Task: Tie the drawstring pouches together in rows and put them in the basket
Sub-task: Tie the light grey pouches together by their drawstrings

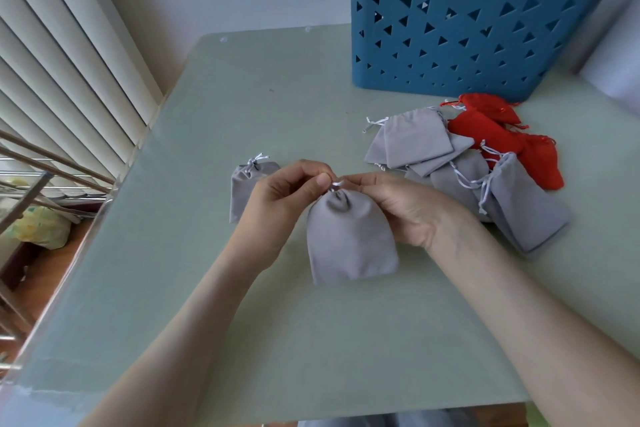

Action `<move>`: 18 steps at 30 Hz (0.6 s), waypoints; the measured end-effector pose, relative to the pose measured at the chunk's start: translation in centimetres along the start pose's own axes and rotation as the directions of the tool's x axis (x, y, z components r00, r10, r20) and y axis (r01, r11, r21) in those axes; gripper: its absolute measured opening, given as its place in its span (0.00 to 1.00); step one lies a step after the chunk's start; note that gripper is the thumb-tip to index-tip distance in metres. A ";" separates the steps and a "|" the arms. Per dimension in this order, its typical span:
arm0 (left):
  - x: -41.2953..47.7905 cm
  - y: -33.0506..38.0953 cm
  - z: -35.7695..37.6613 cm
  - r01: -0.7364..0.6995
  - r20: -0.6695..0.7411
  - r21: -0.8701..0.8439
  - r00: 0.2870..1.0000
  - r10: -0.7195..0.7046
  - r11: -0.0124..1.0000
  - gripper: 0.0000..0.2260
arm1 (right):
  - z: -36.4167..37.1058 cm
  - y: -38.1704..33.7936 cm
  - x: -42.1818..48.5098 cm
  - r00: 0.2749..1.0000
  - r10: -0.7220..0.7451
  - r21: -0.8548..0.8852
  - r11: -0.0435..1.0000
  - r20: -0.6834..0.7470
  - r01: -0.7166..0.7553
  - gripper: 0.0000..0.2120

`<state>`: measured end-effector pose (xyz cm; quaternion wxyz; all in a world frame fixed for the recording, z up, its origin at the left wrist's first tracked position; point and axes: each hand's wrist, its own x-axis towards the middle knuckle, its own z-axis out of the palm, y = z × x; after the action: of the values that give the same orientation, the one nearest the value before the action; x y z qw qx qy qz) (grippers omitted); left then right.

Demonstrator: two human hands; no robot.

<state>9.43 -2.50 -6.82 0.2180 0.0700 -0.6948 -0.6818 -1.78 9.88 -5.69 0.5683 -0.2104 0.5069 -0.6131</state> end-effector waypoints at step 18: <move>0.0 -0.6 -0.1 0.104 -0.089 0.130 0.992 -0.093 0.986 0.07 | -0.2 -0.2 -0.1 0.932 -0.353 -0.772 0.613 -0.078 0.168 0.04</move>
<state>9.41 -2.64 -7.37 0.2073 0.1471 -0.7251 -0.6400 -1.98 10.02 -5.61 0.2728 -0.4287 0.7387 -0.4428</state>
